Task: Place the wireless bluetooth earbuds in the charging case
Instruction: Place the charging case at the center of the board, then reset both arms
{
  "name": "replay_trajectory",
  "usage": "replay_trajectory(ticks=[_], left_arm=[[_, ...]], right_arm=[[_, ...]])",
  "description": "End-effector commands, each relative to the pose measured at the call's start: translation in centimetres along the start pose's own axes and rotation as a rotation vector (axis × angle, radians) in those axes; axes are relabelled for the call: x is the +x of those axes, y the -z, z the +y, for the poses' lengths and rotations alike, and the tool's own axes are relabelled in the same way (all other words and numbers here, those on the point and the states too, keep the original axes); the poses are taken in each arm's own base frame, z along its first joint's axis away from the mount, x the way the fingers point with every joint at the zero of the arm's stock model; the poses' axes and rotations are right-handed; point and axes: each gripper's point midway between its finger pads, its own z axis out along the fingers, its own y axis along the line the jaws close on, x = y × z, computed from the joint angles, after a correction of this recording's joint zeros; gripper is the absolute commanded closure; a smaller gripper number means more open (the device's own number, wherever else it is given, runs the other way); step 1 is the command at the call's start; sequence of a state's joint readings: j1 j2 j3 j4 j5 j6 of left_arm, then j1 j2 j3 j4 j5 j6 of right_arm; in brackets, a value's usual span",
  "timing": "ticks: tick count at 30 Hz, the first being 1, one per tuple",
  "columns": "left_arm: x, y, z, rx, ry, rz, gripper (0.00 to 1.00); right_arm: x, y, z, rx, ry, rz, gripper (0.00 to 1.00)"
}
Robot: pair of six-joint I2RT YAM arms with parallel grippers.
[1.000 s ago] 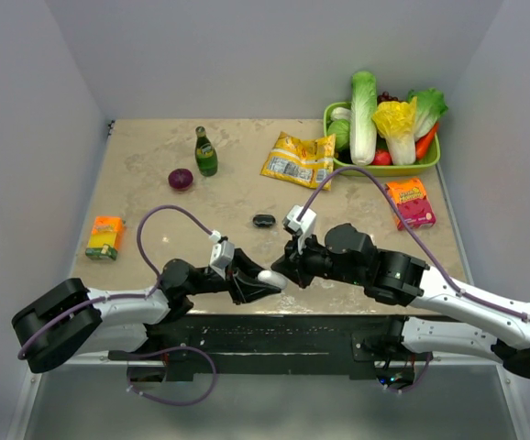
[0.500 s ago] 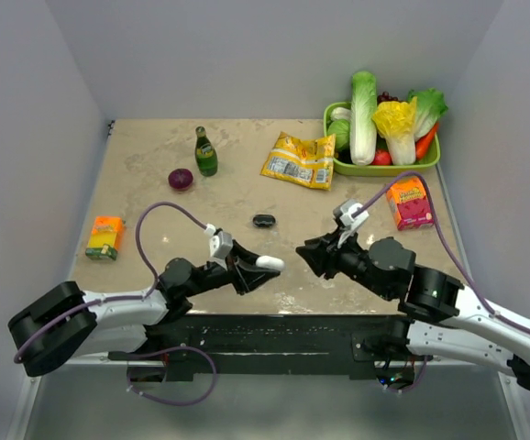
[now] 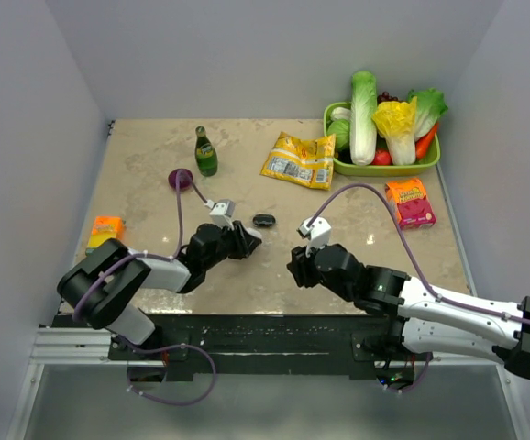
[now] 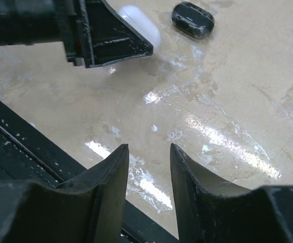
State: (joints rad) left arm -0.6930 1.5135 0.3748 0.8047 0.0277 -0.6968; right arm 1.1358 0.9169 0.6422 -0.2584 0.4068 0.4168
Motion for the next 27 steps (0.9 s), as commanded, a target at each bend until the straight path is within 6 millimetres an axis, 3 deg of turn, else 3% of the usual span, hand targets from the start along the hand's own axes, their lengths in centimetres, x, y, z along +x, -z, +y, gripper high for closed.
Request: replay_trajectory(ticks=[1, 8, 16, 17, 21, 23, 27], left_arm=[[-0.3, -1.7, 1.4, -0.014, 0.067, 0.037, 0.96], [1.2, -3.4, 3.7, -0.075, 0.069, 0.125, 0.70], [2.1, -1.0, 6.5, -0.225, 0.074, 0.163, 0.51], [2.4, -0.3, 7.1, -0.253, 0.075, 0.161, 0.24], [0.8, 2.2, 7.6, -0.314, 0.074, 0.108, 0.14], [-0.2, 3.0, 7.7, -0.340, 0.069, 0.066, 0.00], [-3.0, 4.8, 6.9, -0.357, 0.070, -0.034, 0.00]], right_arm=[[-3.0, 0.3, 1.3, -0.048, -0.070, -0.099, 0.58], [-3.2, 0.7, 1.1, -0.044, -0.052, -0.100, 0.56], [-3.6, 1.0, 0.0, 0.005, -0.027, -0.109, 0.55], [-3.6, 1.0, 0.0, 0.010, -0.027, -0.108, 0.54], [-4.1, 1.3, -0.1, 0.017, -0.029, -0.116, 0.54], [-4.5, 1.5, 0.1, 0.006, -0.038, -0.129, 0.54], [-4.9, 1.5, -0.1, 0.010, -0.057, -0.165, 0.54]])
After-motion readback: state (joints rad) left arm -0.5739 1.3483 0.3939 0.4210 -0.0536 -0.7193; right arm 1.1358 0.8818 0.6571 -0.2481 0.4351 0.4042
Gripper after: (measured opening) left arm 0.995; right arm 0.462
